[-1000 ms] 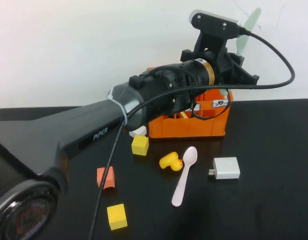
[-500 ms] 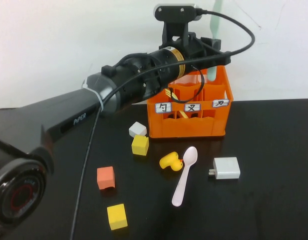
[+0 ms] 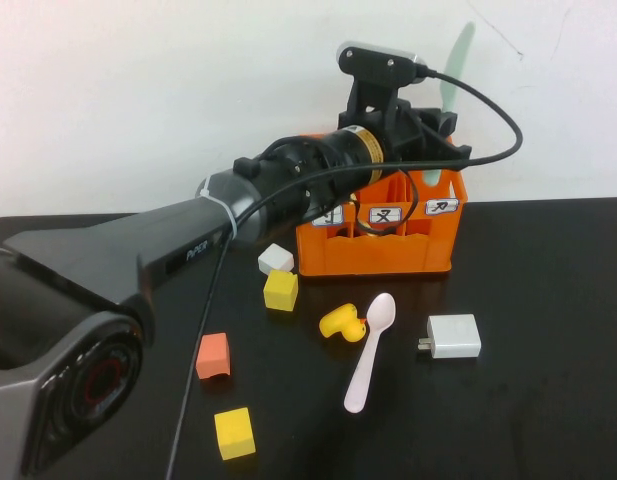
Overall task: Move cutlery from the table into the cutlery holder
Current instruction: Place the knife on the box
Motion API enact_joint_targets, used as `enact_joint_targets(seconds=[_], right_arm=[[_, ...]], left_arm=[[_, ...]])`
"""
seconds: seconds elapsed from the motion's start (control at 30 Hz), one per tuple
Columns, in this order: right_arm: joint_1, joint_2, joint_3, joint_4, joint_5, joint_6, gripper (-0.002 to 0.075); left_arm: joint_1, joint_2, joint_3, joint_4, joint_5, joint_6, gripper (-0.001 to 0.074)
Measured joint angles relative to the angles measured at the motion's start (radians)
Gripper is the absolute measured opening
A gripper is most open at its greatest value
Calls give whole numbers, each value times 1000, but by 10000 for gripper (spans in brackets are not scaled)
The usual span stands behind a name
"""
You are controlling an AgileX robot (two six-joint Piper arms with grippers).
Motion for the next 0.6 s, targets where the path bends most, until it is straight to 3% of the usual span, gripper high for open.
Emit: enact_joint_targets(seconds=[0.6], right_arm=[[0,0,0,22,0,2,-2]], left_arm=[[0,22,-34,42,-44,11,97]])
